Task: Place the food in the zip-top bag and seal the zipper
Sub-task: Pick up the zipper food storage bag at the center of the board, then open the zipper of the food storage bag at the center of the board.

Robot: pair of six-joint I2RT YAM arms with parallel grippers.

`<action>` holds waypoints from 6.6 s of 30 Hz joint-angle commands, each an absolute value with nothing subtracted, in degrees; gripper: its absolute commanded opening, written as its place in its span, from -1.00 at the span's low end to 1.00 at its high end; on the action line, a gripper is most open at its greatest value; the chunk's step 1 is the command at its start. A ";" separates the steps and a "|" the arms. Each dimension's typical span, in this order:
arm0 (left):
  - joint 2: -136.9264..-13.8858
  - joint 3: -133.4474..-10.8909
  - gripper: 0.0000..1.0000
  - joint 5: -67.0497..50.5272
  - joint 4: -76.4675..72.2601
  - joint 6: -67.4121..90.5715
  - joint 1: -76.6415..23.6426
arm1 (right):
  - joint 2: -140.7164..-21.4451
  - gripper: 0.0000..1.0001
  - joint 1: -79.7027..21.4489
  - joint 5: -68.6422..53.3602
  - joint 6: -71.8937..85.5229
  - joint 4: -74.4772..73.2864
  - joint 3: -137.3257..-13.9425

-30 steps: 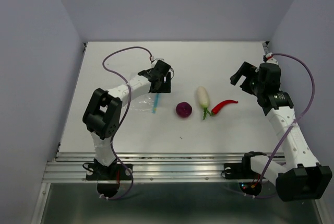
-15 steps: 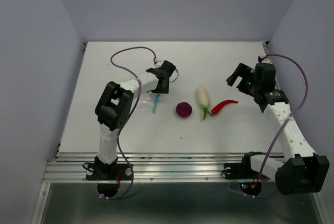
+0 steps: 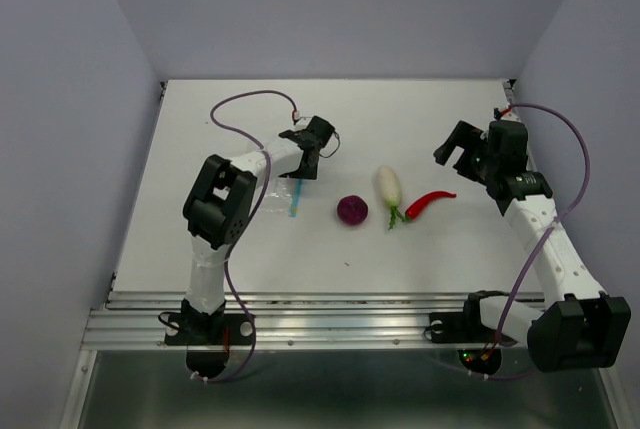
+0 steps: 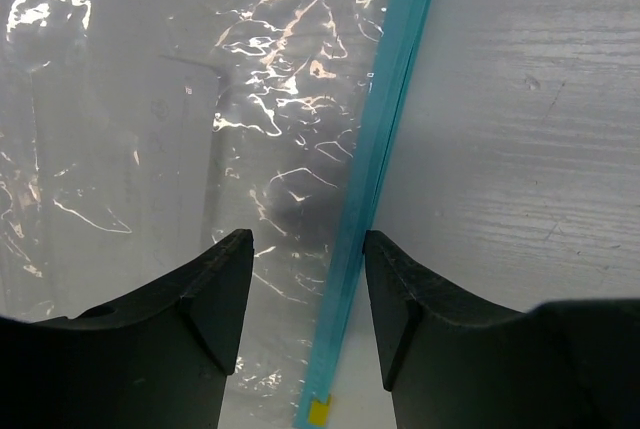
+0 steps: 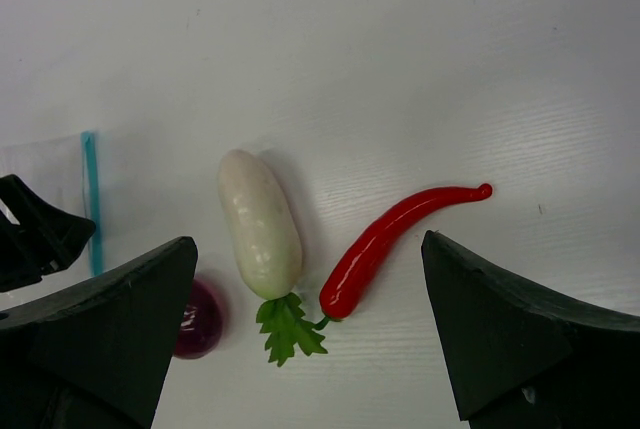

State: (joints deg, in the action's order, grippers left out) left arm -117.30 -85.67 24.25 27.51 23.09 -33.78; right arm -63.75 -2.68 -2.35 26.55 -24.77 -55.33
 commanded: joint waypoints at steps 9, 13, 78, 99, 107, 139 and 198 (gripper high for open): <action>-118.65 -87.80 -0.03 25.58 27.33 22.94 -32.87 | -63.11 1.00 -2.55 -1.06 25.49 -21.45 -55.37; -118.92 -87.54 -0.31 25.14 26.98 22.85 -32.34 | -63.10 1.00 -2.55 -0.79 25.58 -21.36 -55.37; -91.85 -76.38 -1.00 10.02 13.62 31.90 -34.72 | -103.36 1.00 -32.70 -11.08 31.99 5.98 -78.31; -95.09 -79.80 -0.34 10.30 17.49 32.17 -34.89 | -106.09 -0.99 -35.68 -4.92 29.79 0.36 -82.27; -95.10 -78.93 0.26 9.58 17.05 33.31 -34.89 | -102.75 -0.99 -36.91 -3.95 30.41 -3.51 -81.39; -93.87 -82.18 -1.00 24.26 32.26 34.19 -34.01 | -100.37 -0.99 -27.33 19.69 25.84 -26.37 -83.76; -102.04 -86.49 -1.00 14.77 26.81 30.67 -34.81 | -87.36 1.00 -36.74 -3.16 17.84 -13.10 -56.34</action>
